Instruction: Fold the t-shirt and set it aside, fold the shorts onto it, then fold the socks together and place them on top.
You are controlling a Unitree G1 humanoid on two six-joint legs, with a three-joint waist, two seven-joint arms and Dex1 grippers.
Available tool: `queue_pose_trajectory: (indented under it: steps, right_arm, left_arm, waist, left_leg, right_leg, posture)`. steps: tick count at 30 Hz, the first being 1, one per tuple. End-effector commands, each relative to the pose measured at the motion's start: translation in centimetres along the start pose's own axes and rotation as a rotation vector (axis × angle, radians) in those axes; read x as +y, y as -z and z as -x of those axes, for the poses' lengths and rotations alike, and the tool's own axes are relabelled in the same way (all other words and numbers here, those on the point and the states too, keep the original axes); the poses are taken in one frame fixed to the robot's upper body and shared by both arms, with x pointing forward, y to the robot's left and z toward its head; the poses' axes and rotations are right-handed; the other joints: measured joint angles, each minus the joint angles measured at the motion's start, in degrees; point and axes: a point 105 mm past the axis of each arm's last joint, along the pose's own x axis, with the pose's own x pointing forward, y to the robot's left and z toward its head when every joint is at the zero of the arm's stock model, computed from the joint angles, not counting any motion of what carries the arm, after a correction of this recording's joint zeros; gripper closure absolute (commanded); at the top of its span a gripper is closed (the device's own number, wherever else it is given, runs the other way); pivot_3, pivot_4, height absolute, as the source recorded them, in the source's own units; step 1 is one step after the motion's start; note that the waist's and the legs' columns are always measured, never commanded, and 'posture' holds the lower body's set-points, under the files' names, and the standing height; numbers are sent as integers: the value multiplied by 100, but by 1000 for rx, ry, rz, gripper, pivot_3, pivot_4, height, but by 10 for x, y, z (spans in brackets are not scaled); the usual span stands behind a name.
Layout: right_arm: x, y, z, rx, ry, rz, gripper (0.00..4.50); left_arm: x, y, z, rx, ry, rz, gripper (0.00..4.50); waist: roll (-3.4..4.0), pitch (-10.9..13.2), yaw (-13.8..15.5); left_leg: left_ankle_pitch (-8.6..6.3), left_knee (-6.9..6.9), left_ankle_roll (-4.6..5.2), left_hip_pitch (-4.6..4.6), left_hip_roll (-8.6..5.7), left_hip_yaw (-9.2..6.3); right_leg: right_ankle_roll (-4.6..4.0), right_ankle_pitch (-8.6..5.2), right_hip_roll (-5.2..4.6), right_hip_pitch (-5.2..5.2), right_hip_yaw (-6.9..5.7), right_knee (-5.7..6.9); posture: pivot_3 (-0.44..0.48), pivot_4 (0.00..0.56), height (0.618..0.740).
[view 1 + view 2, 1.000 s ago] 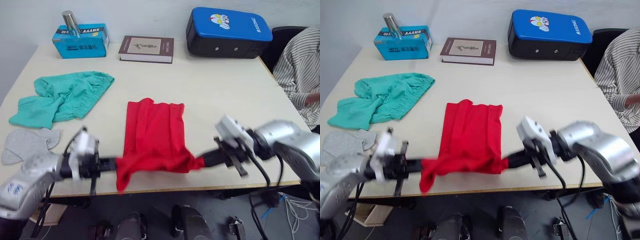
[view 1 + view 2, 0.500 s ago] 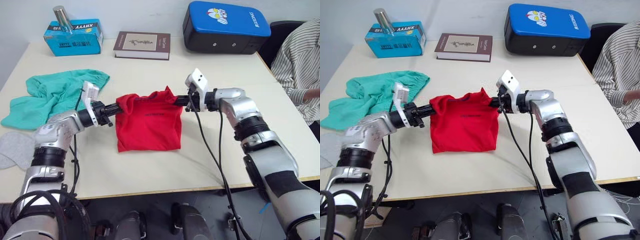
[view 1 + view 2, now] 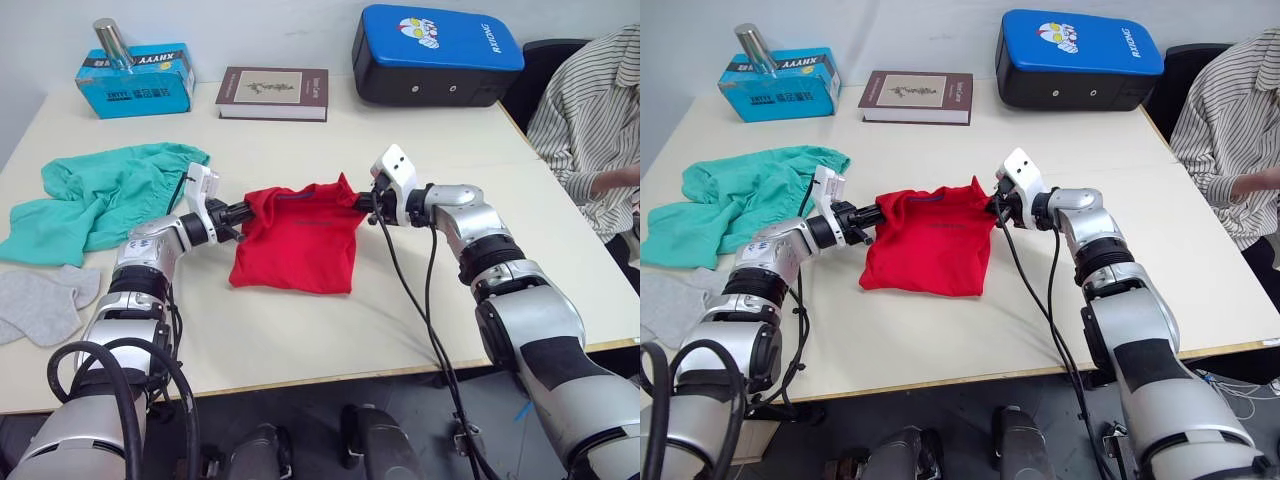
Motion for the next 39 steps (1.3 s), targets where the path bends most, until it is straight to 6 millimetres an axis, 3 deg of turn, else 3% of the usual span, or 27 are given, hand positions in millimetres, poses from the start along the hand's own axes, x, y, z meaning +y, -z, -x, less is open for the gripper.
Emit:
queue_pose_trajectory:
  steps: [1, 4, 7, 14, 17, 18, 20, 22, 25, 28, 32, 34, 37, 39]
  right_arm:
    - [-11, -4, 3, -8, 78, 1, 4500]
    - [-16, 0, -2, 0, 158, -36, 4500]
    - [-21, 1, 0, -3, 189, -67, 3791]
    - [-50, -15, 27, -104, 355, 35, 1349]
    - [-49, -26, 38, -204, 328, 76, 317]
    - [-37, -27, 38, -233, 247, 112, 5]
    - [-3, -23, 40, -253, 46, 215, 0]
    - [31, -19, 44, -268, -104, 309, 0]
    - [85, -9, 48, -286, -276, 382, 0]
    - [115, 1, 46, -277, -320, 421, 0]
    - [127, 30, 31, -189, -265, 561, 0]
    - [120, 40, 23, -152, -198, 621, 0]
    - [108, 53, 18, -97, -151, 703, 615]
    - [106, 56, 18, -94, -145, 743, 1287]
  left_arm:
    - [17, -13, 12, -45, -96, -21, 4479]
    - [17, -14, 11, -66, -99, -5, 4479]
    - [17, -15, 8, -81, -118, -9, 3805]
    - [52, -29, 33, -167, -416, -108, 1623]
    - [52, -41, 49, -228, -432, -217, 713]
    - [40, -45, 53, -253, -343, -287, 368]
    - [9, -48, 65, -292, -139, -393, 7]
    - [-22, -41, 76, -258, 34, -495, 7]
    - [-60, -4, 90, -36, 241, -682, 7]
    - [-76, 17, 95, 40, 296, -727, 7]
    - [-69, 42, 84, 107, 221, -791, 7]
    - [-64, 53, 77, 141, 190, -832, 7]
    - [-55, 58, 67, 153, 121, -869, 0]
    - [-48, 60, 62, 161, 86, -892, 0]
  waist:
    - [0, 0, -38]
    - [0, 0, -51]
    - [0, 0, -49]
    - [0, 0, -49]
    - [0, 0, -64]
    - [0, 0, -65]
    - [0, 0, -69]
    - [0, 0, -56]
    - [0, 0, -46]
    - [0, 0, -13]
    - [-4, -3, 120]
    - [-5, -3, 161]
    - [-5, -3, 159]
    - [-6, -4, 154]
  left_leg:
    - [0, -1, 0, 0, 0, -1]
    - [0, -3, 0, -1, 0, -1]
    - [0, -2, 0, -2, -1, -1]
    - [0, -3, 1, -1, -2, -2]
    - [-1, -12, -1, 5, 0, 2]
    - [-1, -18, -1, 7, 0, 3]
    - [1, -27, -6, 10, 0, 9]
    - [0, -37, -10, 11, 0, 10]
    - [0, -39, -11, 5, -1, 14]
    - [2, -18, -10, 8, -4, 15]
    - [-3, -3, -14, 35, -4, 11]
    - [-9, -7, -16, 46, -4, 11]
    - [-8, -8, -13, 45, -4, 20]
    - [-8, -6, -12, 47, 0, 25]
  right_leg:
    - [0, 0, 0, 0, 7, 0]
    - [0, 0, 0, -3, 13, 0]
    - [0, 0, -2, -4, 16, 0]
    - [0, 0, -16, -4, 20, 1]
    - [0, 0, -13, -5, 27, -2]
    - [0, 0, -13, -5, 28, -4]
    - [0, 0, -6, -6, 31, -8]
    - [2, -1, -1, -9, 36, -9]
    - [2, -1, 1, -23, 45, -7]
    - [2, -1, -1, -22, 49, 4]
    - [-1, 1, -12, 1, 55, -3]
    - [-4, 1, -21, 9, 57, -5]
    - [-6, 0, -22, 6, 60, -5]
    - [-7, -1, -18, 6, 59, -7]
  posture:
    - [0, 150, 740]
    - [0, 150, 740]
    - [0, 150, 740]
    - [0, 150, 740]
    - [0, 150, 740]
    - [0, 150, 740]
    - [0, 150, 740]
    - [0, 150, 740]
    - [0, 150, 740]
    - [0, 150, 740]
    - [0, 150, 740]
    - [0, 150, 740]
    - [0, 150, 740]
    - [0, 150, 740]
